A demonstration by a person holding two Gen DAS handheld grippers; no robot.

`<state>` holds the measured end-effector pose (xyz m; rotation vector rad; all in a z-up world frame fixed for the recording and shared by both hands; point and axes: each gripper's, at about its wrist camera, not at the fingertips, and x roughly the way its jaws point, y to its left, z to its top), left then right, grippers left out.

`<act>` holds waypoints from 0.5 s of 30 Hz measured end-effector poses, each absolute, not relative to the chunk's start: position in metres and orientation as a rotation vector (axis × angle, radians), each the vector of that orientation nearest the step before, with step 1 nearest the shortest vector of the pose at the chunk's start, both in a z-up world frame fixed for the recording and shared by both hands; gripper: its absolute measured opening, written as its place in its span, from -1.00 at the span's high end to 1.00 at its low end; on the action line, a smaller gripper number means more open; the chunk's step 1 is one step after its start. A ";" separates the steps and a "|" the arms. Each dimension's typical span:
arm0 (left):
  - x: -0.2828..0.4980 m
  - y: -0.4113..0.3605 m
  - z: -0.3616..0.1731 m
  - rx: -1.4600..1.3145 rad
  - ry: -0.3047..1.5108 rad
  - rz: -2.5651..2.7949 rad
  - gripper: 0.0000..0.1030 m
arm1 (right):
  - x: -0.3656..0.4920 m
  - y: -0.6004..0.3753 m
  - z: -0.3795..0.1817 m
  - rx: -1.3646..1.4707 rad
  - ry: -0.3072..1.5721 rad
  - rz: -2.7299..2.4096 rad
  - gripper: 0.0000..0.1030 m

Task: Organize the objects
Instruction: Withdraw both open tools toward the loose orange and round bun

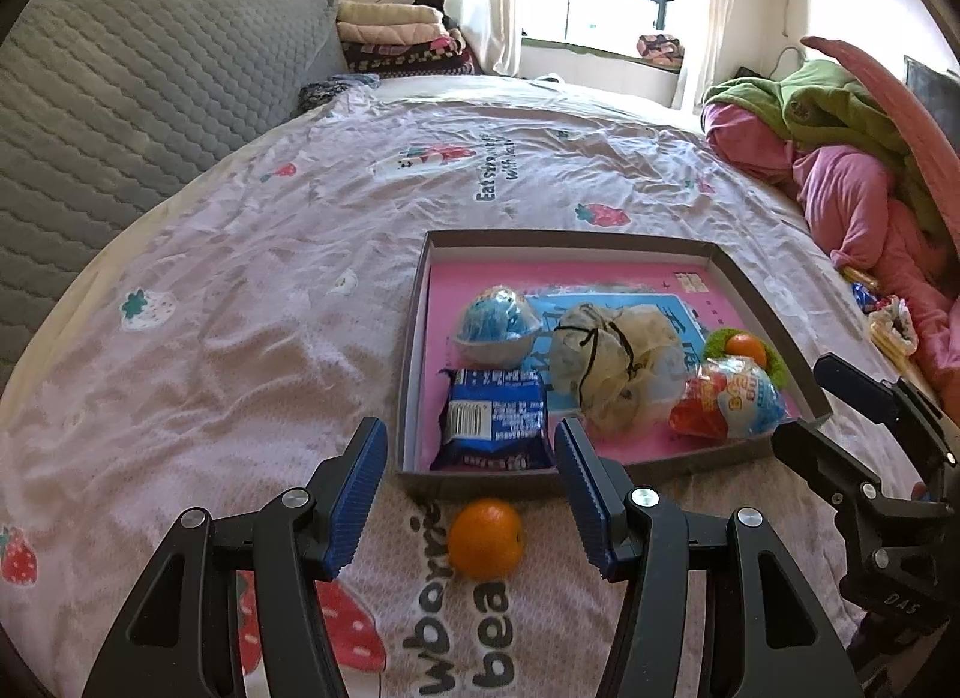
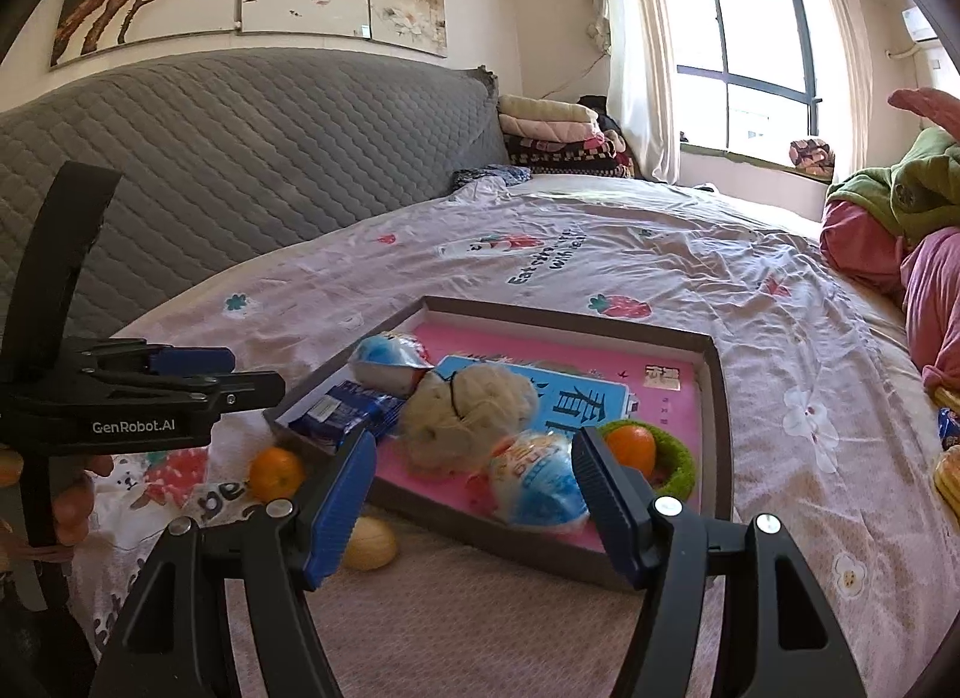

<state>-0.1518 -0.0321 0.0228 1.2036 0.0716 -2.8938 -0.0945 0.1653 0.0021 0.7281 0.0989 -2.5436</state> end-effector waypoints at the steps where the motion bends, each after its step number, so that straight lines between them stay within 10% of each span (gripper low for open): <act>1: -0.150 -0.033 0.023 1.207 0.075 -2.893 -0.16 | -0.092 0.166 0.002 0.731 0.093 -2.546 -0.31; 15: -0.114 -0.032 0.032 1.178 0.050 -2.936 -0.16 | -0.059 0.165 0.009 0.727 0.017 -2.584 -0.31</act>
